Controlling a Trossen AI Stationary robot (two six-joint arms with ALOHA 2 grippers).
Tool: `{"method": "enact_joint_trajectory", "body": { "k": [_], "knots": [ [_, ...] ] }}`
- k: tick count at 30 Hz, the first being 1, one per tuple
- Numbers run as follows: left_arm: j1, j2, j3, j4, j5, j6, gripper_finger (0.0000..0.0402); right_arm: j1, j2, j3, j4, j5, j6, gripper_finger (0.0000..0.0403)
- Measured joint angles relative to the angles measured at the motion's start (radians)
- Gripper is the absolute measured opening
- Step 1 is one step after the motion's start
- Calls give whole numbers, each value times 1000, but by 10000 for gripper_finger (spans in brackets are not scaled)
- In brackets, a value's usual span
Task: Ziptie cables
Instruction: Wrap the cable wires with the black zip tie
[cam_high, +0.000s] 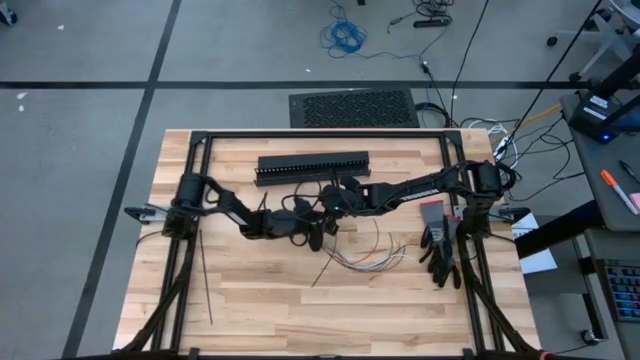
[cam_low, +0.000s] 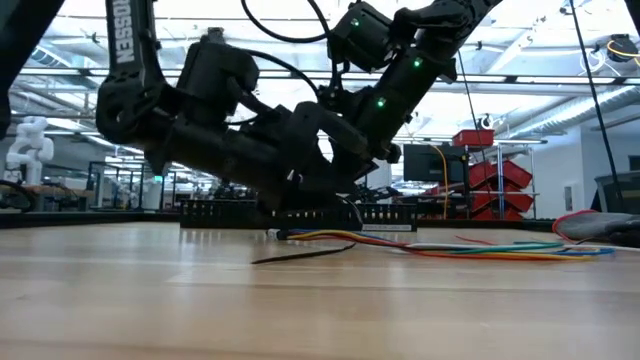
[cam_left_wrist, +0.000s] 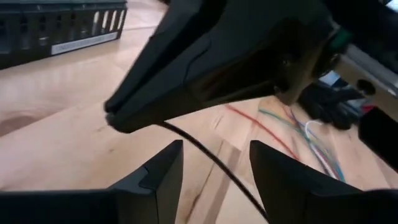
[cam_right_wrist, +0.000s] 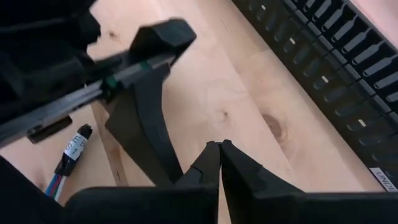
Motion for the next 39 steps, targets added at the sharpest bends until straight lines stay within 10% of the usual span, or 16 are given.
{"method": "enact_joint_trajectory", "body": {
  "k": [14,29,39],
  "knots": [
    [25,99,7,173,-21,-16,174,-11,0,0,11,0,21,0],
    [25,100,7,162,-54,11,9,-11,0,0,10,1,21,0],
    [25,100,7,161,-55,13,2,-11,-4,0,7,0,-14,11]
  ]
}}
